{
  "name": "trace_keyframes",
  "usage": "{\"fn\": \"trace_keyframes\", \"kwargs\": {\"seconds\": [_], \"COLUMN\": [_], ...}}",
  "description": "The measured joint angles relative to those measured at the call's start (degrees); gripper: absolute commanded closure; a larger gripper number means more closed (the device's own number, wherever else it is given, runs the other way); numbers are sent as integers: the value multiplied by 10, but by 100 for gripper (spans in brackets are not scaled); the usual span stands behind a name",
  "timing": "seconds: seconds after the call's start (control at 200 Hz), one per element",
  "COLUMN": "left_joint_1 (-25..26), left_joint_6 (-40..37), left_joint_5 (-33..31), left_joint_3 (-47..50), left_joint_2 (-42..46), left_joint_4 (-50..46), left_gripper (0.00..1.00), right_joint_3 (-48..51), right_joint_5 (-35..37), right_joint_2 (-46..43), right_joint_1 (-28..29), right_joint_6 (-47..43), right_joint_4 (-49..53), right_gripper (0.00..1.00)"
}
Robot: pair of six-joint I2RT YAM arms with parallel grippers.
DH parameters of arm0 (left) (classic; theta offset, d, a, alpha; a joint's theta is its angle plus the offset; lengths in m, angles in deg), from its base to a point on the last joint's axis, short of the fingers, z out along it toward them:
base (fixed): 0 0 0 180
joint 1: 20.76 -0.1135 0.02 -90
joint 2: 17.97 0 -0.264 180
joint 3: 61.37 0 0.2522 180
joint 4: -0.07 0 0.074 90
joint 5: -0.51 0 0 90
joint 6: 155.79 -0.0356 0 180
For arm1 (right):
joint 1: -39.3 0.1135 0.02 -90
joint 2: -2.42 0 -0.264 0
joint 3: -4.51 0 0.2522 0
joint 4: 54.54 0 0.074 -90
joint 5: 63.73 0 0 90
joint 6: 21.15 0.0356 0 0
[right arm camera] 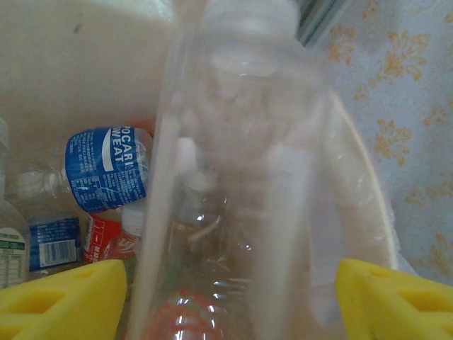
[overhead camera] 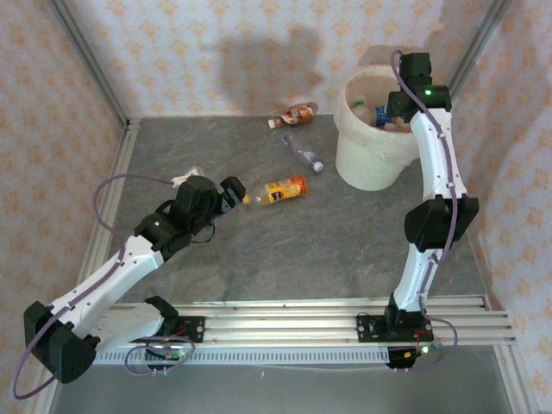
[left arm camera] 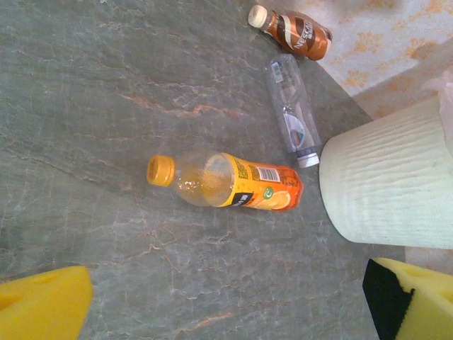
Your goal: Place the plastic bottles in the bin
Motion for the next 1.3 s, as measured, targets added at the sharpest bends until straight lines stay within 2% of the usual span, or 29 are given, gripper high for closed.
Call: {"fn": "trace_keyframes", "kwargs": {"seconds": [0.3, 0.57, 0.671, 0.806, 1.071, 1.301], "left_joint_1": [-3, -3, -3, -4, -10, -15], "left_joint_6": [0, 2, 2, 3, 33, 62], "left_joint_5": [1, 3, 3, 2, -3, -4], "left_joint_3": [0, 0, 0, 0, 0, 8], "left_joint_2": [-12, -33, -33, -32, -37, -58], "left_joint_4": [0, 0, 0, 0, -5, -12], "left_gripper": [0, 0, 0, 0, 0, 0], "right_joint_3": [-5, 26, 42, 92, 229, 265], "right_joint_5": [-16, -64, -104, -195, -337, -376], "right_joint_2": [-24, -99, -122, -154, -200, -181], "right_joint_1": [6, 12, 13, 21, 116, 207], "right_joint_6": [12, 43, 58, 74, 90, 77], "right_joint_4": [0, -30, -50, -96, -213, -266], "right_gripper": [15, 11, 10, 10, 9, 9]}}
